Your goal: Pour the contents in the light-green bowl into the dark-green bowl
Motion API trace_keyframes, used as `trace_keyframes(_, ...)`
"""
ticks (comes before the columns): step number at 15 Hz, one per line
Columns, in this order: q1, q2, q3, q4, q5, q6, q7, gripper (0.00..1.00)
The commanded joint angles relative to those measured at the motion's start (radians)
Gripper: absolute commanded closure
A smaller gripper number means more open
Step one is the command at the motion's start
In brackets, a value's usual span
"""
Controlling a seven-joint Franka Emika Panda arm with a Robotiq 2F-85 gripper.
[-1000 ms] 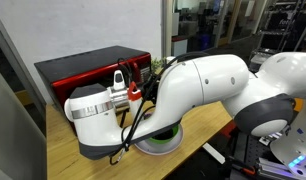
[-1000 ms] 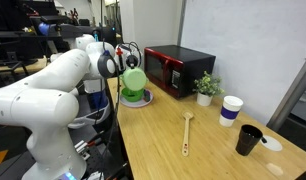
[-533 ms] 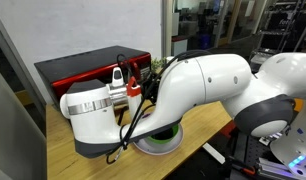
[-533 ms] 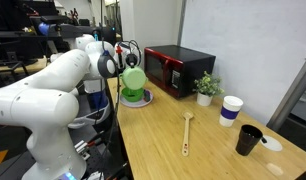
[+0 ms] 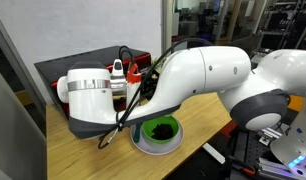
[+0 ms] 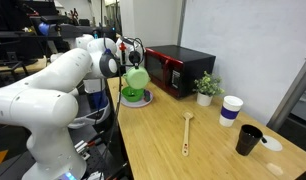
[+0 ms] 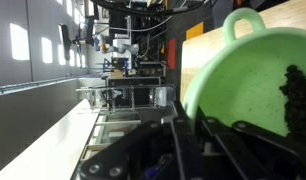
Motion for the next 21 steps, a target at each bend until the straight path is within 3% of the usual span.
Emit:
trace_keyframes(1, -0.039, -0.036, -0.001, 0.000, 0.069, 0.082, -0.022, 0.97)
trace_keyframes(9, -0.060, -0.081, 0.005, -0.015, 0.118, 0.213, -0.206, 0.97)
trace_keyframes(21, -0.065, -0.118, 0.018, -0.017, 0.236, 0.256, -0.373, 0.97)
